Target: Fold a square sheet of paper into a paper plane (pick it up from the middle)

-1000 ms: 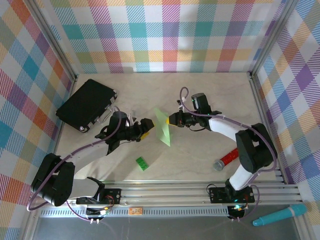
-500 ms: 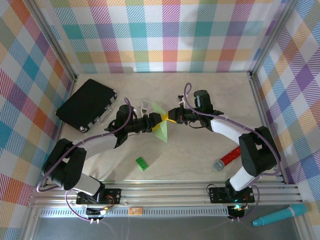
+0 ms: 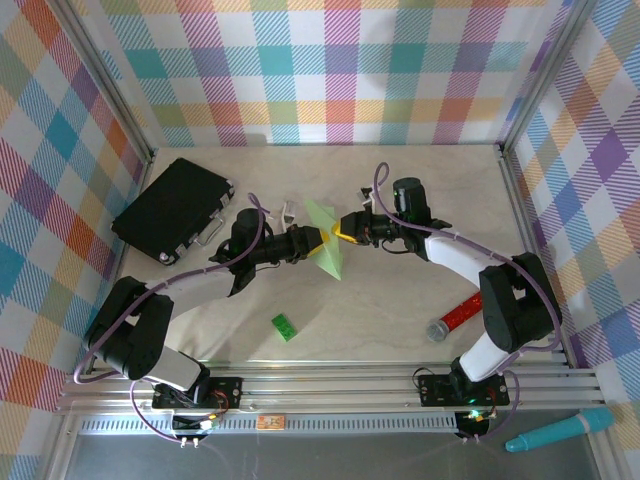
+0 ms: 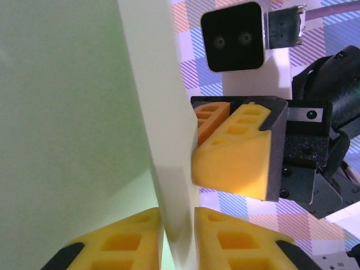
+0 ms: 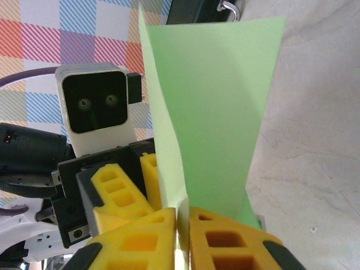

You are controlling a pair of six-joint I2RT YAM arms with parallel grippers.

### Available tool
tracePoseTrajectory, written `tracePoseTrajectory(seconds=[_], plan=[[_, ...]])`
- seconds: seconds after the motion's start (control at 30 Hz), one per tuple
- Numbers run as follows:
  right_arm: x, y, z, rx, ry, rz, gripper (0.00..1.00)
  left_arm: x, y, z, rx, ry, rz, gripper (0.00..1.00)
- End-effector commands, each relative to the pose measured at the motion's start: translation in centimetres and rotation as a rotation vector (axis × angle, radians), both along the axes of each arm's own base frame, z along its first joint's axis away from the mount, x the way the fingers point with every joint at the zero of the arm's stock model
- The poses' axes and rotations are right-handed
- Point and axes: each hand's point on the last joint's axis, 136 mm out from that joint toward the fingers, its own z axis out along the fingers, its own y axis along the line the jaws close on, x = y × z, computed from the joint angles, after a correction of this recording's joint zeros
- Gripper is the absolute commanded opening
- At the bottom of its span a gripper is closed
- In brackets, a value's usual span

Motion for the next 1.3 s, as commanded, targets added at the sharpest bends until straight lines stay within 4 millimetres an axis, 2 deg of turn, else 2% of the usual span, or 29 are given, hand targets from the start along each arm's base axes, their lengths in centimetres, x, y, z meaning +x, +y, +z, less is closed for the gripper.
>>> tracePoseTrajectory(seconds=[0.0,0.1,0.2,0.3,0.33,0.43,0.6,0.73,0.87,0.97,1.07,1.27], plan=[[-0.2,-0.2,1.3,0.029,-0.031,0.013,0.21,0.3,-0.5,1.3,-0.014,-0.061,-0.016,0.16],[0.1,-0.9,1.3,0.003,-0.031,-0.029,0.38,0.5,-0.3,1.0,0.016,-0.066,-0.005,0.13],[1.0,-2.8,0.7,-0.072,-0.027,-0.131,0.54,0.8,0.1,0.9,0.055,-0.081,0.007,0.11],[1.8,-5.2,0.2,-0.159,-0.047,-0.240,0.62,1.1,0.7,0.3,0.140,-0.090,0.016,0.11],[2.0,-6.0,0.1,-0.192,-0.066,-0.272,0.63,1.3,0.9,0.4,0.177,-0.106,0.020,0.12],[2.1,-8.3,-0.3,-0.324,-0.100,-0.354,0.66,1.6,2.4,-1.1,0.367,-0.114,0.033,0.12],[1.8,-11.4,-0.6,-0.485,-0.152,-0.450,0.67,2.2,6.8,-4.0,0.828,-0.088,0.056,0.12],[1.8,-13.7,-1.5,-0.582,-0.143,-0.539,0.67,3.3,9.9,-4.7,1.165,-0.105,0.079,0.12],[1.5,-14.6,-1.9,-0.620,-0.136,-0.573,0.67,4.3,12.1,-5.1,1.519,-0.148,0.101,0.10],[1.2,-15.7,-2.5,-0.655,-0.117,-0.611,0.67,4.9,12.6,-5.4,1.717,-0.189,0.107,0.10],[0.9,-16.9,-3.0,-0.680,-0.092,-0.654,0.68,5.1,12.1,-6.2,1.839,-0.230,0.092,0.09],[0.3,-18.9,-3.7,-0.703,-0.039,-0.729,0.68,5.2,10.4,-8.7,1.959,-0.288,0.071,0.09]])
